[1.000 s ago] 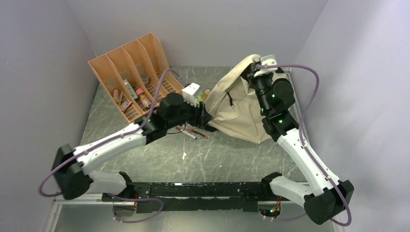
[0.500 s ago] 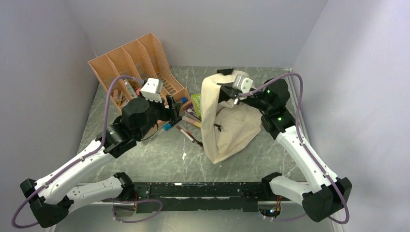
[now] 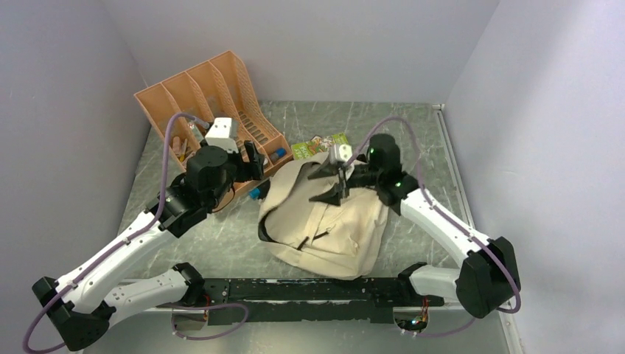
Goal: Pack the student bag
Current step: Unzip the student bag at the center of the board, then adjust the student bag at the center of the board.
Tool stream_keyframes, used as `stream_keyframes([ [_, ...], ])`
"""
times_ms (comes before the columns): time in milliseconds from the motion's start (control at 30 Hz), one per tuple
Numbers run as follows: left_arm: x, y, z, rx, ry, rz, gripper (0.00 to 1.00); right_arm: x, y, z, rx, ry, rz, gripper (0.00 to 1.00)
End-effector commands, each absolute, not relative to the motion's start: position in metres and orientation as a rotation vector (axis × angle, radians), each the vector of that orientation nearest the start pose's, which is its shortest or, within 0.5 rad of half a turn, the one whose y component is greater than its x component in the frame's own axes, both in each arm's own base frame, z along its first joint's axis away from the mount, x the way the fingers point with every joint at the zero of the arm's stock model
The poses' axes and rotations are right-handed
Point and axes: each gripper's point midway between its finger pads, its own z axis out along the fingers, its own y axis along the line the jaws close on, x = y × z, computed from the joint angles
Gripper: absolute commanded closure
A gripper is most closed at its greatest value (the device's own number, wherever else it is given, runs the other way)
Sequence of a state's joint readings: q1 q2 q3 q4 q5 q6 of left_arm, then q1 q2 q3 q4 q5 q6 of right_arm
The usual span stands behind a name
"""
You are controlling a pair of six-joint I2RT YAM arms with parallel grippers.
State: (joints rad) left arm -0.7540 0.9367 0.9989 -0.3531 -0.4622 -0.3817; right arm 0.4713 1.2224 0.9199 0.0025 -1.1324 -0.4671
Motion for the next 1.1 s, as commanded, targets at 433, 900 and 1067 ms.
stream_keyframes([
  [433, 0.281, -0.220, 0.220, 0.416, 2.062, -0.432, 0.02, 0.290, 0.208, 0.235, 0.067, 1.978, 0.692, 0.30],
  [900, 0.273, -0.258, 0.173, 0.690, 2.093, -0.271, 0.01, 0.262, 0.198, 0.125, 0.410, 2.296, 0.664, 0.29],
  [1067, 0.280, -0.239, 0.153, 0.668, 2.158, -0.090, 0.01, 0.267, 0.219, 0.104, 0.405, 2.341, 0.741, 0.30],
])
